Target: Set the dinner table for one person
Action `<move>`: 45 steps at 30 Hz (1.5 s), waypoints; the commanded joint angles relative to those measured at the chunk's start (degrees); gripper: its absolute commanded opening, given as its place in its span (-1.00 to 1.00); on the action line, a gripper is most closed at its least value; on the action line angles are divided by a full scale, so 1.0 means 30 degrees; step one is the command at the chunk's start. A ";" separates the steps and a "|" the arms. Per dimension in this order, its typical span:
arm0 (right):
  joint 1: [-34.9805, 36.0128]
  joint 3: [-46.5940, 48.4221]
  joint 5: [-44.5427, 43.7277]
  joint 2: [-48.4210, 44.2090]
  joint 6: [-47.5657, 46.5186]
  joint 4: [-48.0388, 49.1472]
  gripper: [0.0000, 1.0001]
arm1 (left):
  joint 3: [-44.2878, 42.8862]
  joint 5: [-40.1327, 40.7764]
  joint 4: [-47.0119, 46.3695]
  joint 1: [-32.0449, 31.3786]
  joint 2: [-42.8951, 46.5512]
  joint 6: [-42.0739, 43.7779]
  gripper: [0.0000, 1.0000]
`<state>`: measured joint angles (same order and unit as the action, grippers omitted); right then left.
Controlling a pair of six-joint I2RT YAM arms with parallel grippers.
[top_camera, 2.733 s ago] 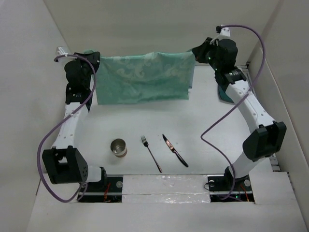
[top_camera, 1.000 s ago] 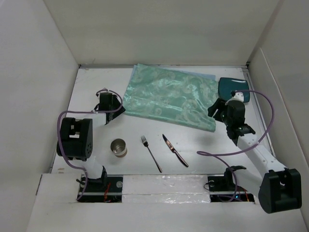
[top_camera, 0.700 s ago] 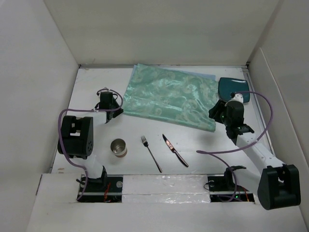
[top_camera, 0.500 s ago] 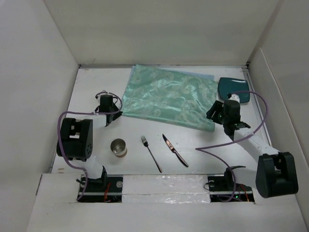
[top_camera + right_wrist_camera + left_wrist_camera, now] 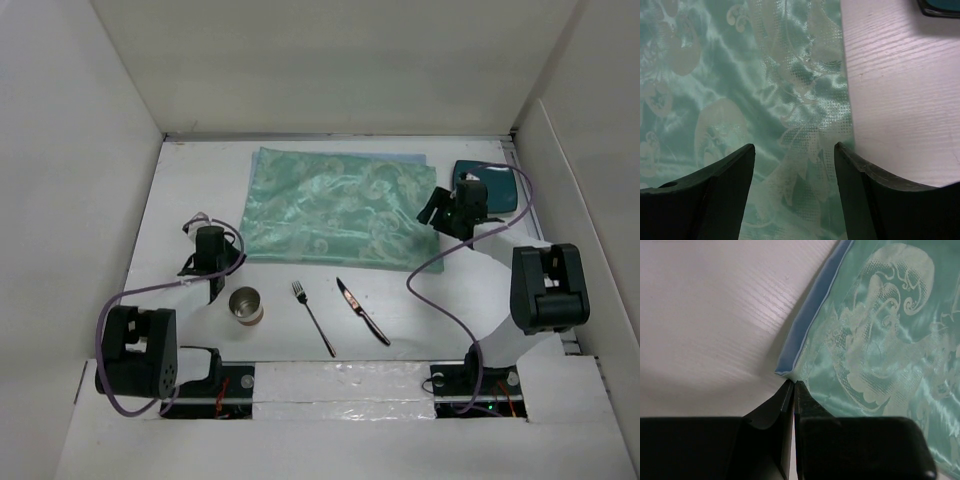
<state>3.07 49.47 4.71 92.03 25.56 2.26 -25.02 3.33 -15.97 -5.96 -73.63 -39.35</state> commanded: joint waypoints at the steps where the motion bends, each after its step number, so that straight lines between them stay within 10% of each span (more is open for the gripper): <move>1: -0.0115 0.0619 0.1389 -0.0147 0.0268 0.1119 0.38 | 0.0689 0.0471 -0.0479 0.0052 0.1249 -0.0154 -1.00; 15: -0.0115 0.0939 0.3000 -0.2698 -0.1020 0.1240 0.35 | 0.2477 0.1350 0.0635 0.0052 0.4150 -0.1120 -1.00; 20: -0.0115 0.0853 0.2884 -0.3339 -0.1108 0.1502 0.26 | 0.2187 0.1409 0.0839 0.0052 0.5143 -0.1325 -0.52; 29: -0.1428 0.0298 0.0749 -0.5392 0.0790 0.3697 -1.00 | -0.1383 0.1090 0.0985 0.0052 0.9158 -0.2352 -0.30; 41: -0.8432 -0.0934 -0.1046 -0.0686 0.6476 0.7063 -0.98 | -0.3643 -0.5501 0.2655 0.0052 1.2293 0.0284 -0.38; 45: -0.9781 0.0000 -0.0544 0.1546 0.6656 0.7978 -0.28 | -0.4112 -0.5211 0.2979 -0.1382 1.2384 0.0959 -0.34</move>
<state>-24.49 47.07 3.70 94.21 43.24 20.25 -34.33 -9.28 -7.40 -8.38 -37.28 -39.68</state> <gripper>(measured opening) 0.318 0.327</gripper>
